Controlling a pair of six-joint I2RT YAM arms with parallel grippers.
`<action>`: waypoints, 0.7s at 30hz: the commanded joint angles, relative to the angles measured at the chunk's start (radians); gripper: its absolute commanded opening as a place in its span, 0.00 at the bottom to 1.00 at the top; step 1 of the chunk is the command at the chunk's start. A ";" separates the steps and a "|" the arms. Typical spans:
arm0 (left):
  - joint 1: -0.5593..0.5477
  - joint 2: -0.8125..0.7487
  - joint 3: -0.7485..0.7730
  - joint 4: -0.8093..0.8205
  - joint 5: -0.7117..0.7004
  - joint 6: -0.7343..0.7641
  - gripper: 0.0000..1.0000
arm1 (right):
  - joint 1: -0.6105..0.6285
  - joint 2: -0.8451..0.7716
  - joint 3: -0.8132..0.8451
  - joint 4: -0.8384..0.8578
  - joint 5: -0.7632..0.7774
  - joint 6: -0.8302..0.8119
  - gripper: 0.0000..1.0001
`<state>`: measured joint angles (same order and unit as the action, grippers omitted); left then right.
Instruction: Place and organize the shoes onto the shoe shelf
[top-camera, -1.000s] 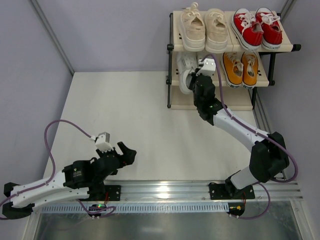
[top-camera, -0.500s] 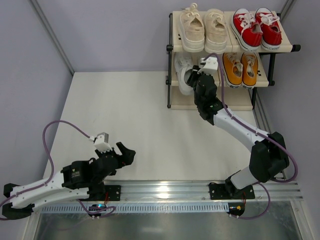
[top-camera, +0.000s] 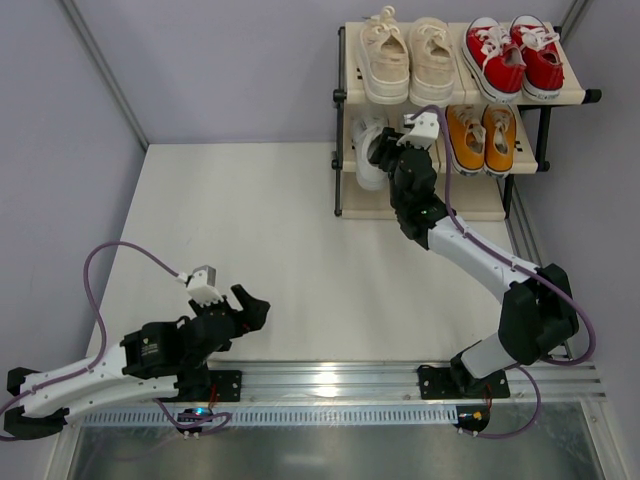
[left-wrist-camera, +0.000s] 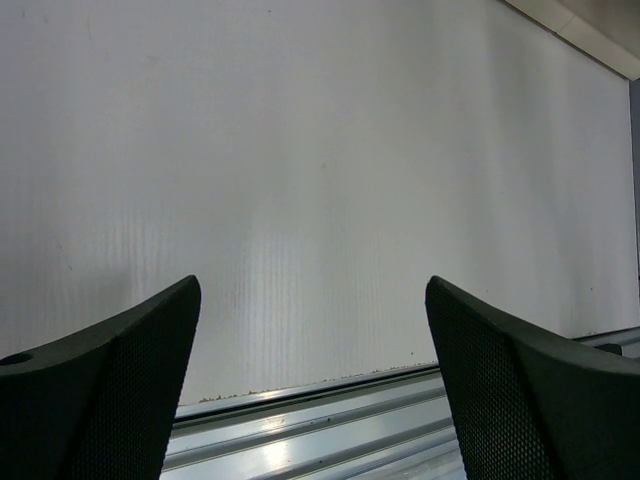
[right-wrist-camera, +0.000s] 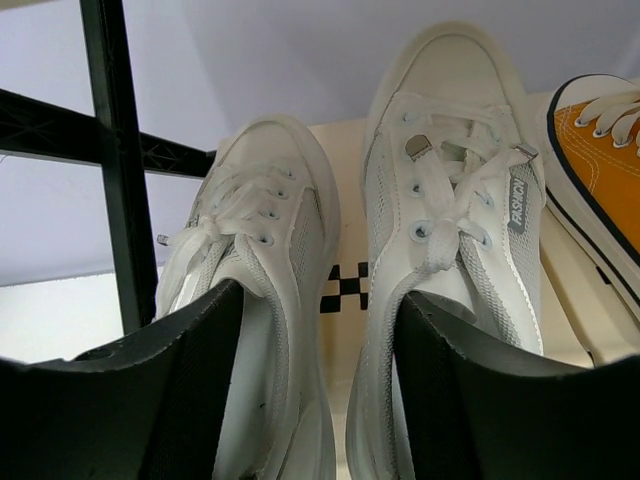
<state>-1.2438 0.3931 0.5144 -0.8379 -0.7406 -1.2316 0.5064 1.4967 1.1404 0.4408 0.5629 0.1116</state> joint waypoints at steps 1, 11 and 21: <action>-0.005 -0.011 0.030 -0.012 -0.026 -0.016 0.91 | 0.000 -0.065 0.013 0.131 -0.029 -0.009 0.62; -0.003 -0.005 0.032 -0.012 -0.037 -0.012 0.91 | 0.001 -0.124 0.030 0.125 -0.078 -0.067 0.68; -0.005 -0.010 0.036 -0.013 -0.040 -0.011 0.91 | 0.000 -0.168 0.036 0.113 -0.103 -0.090 0.68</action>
<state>-1.2438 0.3904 0.5171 -0.8433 -0.7494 -1.2312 0.5037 1.3968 1.1313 0.4217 0.4835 0.0525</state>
